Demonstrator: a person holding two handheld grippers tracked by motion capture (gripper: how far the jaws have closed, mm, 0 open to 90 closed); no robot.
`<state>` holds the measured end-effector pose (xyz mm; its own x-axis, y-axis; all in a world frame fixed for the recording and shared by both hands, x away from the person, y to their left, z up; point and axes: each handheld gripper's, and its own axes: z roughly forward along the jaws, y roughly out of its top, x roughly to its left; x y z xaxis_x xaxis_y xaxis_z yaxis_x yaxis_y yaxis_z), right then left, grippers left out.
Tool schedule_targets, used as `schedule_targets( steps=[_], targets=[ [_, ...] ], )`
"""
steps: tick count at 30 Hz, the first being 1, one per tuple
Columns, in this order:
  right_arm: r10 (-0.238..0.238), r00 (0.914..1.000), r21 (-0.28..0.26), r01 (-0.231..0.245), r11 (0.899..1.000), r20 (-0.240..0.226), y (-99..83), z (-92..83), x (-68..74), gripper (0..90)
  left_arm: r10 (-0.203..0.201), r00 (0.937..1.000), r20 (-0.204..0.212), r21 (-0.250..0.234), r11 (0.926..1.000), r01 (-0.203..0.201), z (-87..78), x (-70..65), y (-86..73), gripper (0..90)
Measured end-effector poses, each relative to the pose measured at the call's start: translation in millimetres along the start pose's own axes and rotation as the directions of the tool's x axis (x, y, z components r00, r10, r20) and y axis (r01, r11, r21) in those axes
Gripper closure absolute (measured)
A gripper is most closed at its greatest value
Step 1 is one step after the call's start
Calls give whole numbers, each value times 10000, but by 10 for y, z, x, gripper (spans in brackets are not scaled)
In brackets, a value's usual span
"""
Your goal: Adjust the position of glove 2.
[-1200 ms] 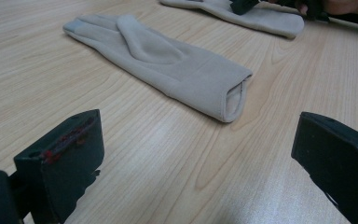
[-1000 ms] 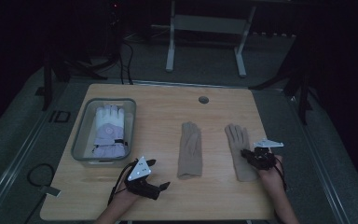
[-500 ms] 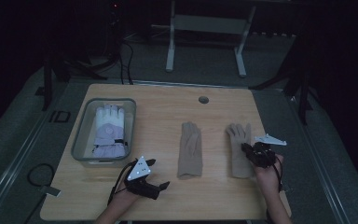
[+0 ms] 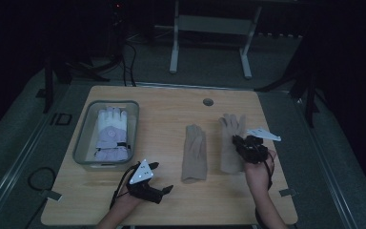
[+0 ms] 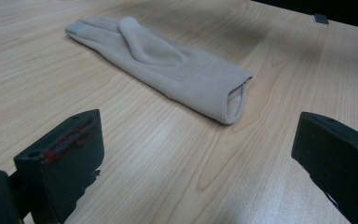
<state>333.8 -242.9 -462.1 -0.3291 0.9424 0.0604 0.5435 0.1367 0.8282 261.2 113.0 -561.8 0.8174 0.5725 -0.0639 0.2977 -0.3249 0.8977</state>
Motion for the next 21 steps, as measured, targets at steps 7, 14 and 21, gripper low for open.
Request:
schedule_targets(
  steps=[7, 14, 21],
  targets=[
    [-9, 9996, -84, 7, 10000, -283, 36, 143, 383, 845, 116, 9999, -10, -94, 9999, -116, -18, -3, 6, 24],
    [294, 9983, -33, -296, 9996, -500, 35, 379, 741, 844, 127, 9999, 38, -73, 9999, -126, -19, -21, 15, 24],
    [494, 9970, 78, -490, 9988, -591, -15, 499, 917, 843, 146, 9998, 117, -74, 9999, -145, -9, -18, 11, 25]
  ],
)
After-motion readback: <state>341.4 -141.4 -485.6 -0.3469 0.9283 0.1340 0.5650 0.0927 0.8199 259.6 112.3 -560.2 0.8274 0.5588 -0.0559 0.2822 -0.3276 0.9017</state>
